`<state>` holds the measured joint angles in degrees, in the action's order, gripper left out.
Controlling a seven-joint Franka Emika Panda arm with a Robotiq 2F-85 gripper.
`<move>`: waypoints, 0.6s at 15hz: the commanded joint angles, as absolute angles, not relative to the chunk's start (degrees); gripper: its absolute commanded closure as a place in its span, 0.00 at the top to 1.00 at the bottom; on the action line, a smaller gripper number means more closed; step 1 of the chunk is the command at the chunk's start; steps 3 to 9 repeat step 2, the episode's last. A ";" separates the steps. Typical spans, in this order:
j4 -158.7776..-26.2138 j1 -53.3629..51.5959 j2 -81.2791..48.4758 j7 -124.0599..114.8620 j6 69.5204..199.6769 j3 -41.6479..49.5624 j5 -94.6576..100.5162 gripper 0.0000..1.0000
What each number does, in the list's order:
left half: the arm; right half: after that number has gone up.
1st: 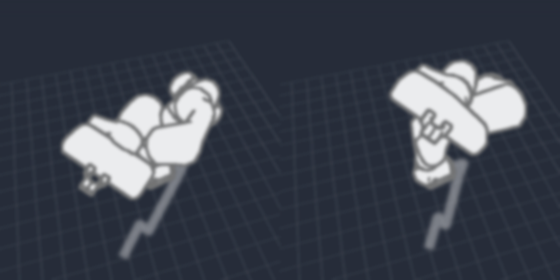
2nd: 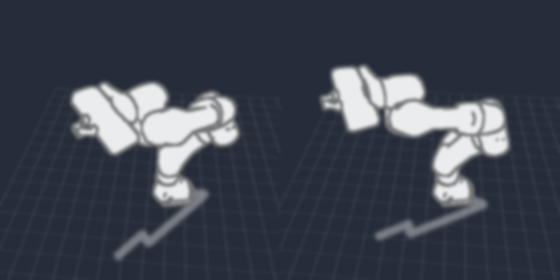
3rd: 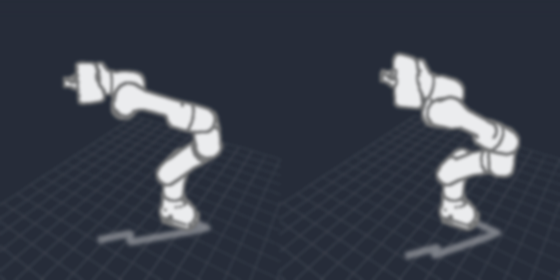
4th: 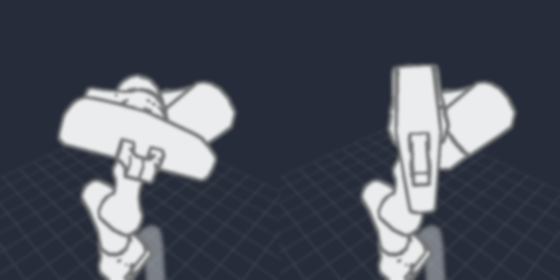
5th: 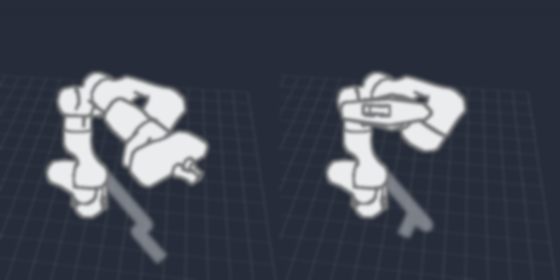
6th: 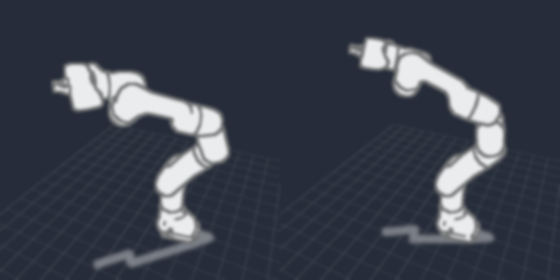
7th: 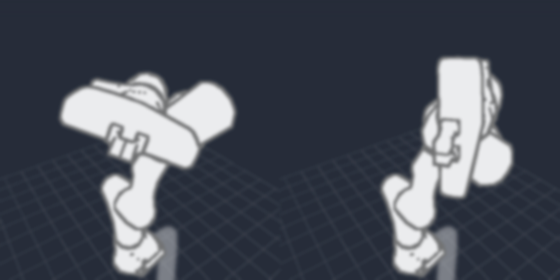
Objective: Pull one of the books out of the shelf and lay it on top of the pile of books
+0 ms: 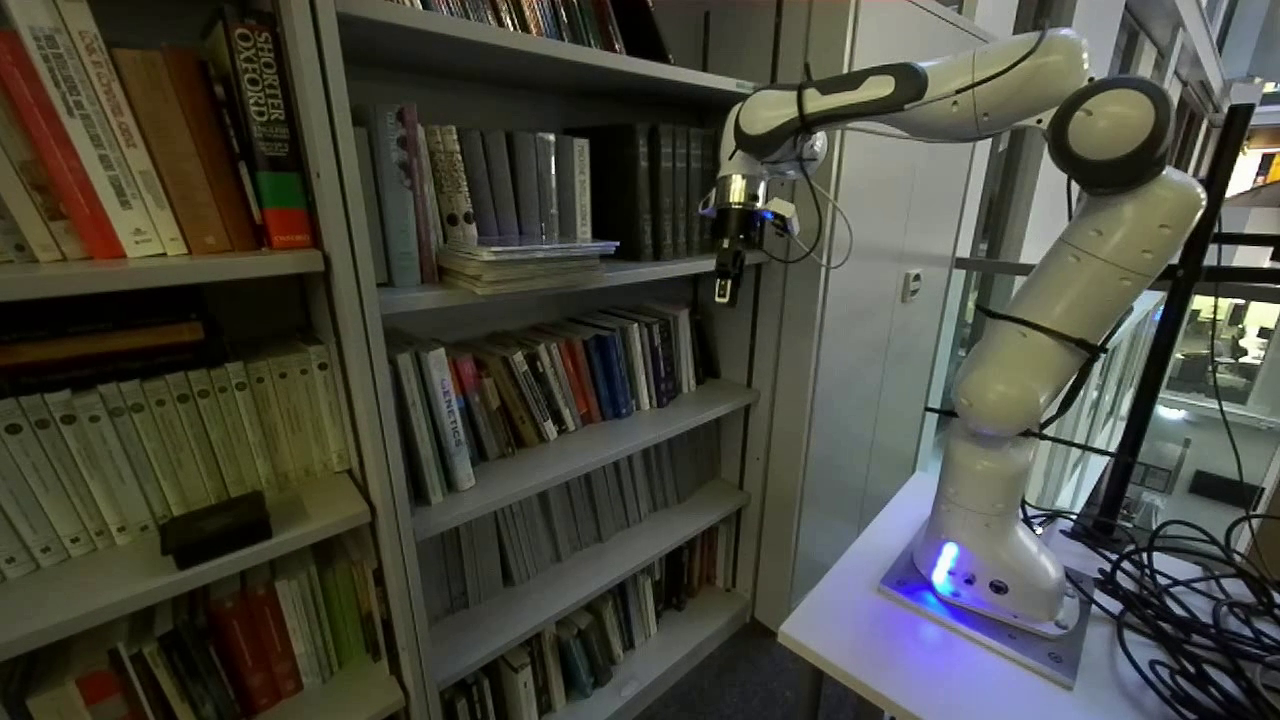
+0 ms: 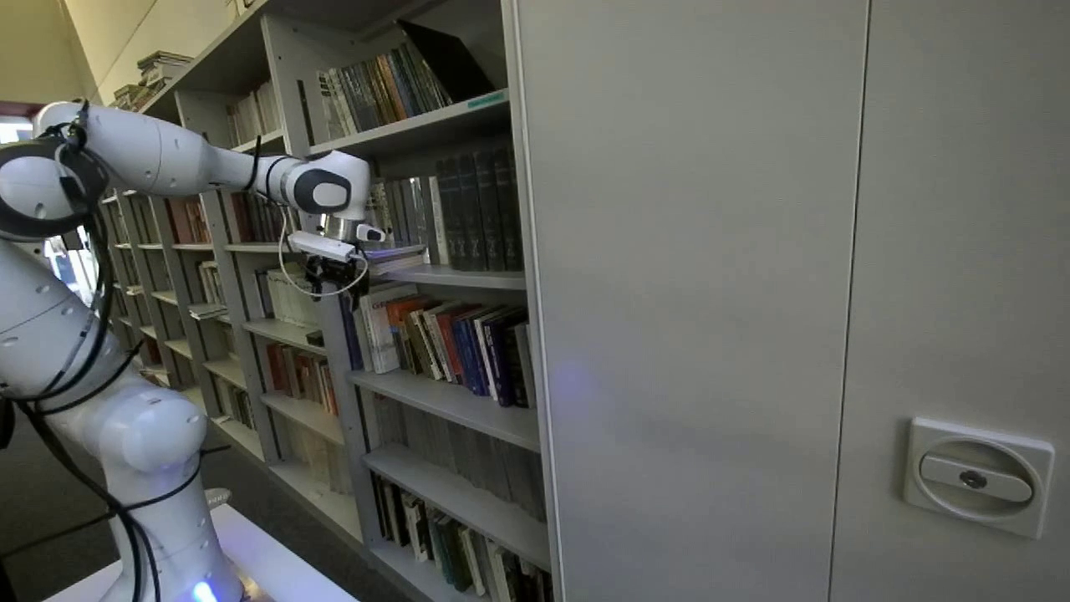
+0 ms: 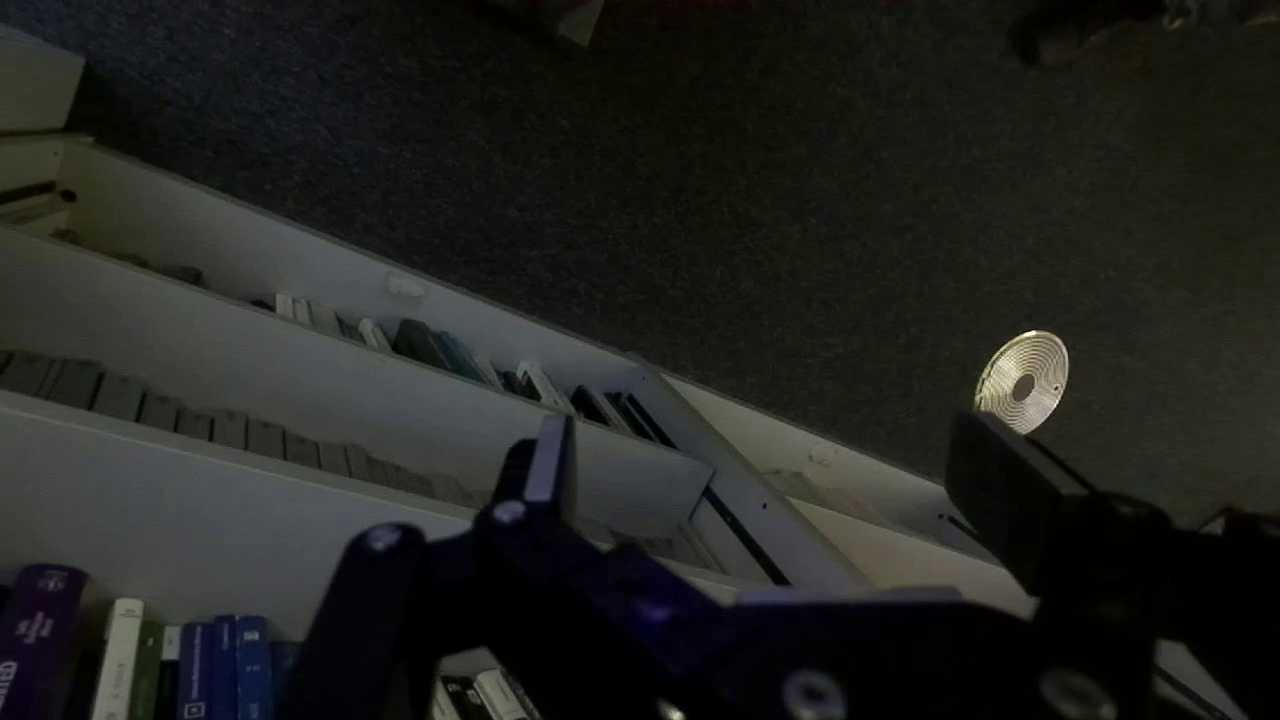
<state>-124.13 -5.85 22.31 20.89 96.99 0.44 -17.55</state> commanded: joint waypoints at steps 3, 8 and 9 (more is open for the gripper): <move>-125.00 -6.15 23.46 20.66 97.10 0.52 -17.48 1.00; -125.00 -6.15 23.46 20.66 97.10 0.52 -17.48 1.00; -125.00 -6.15 23.46 20.66 97.10 0.52 -17.48 1.00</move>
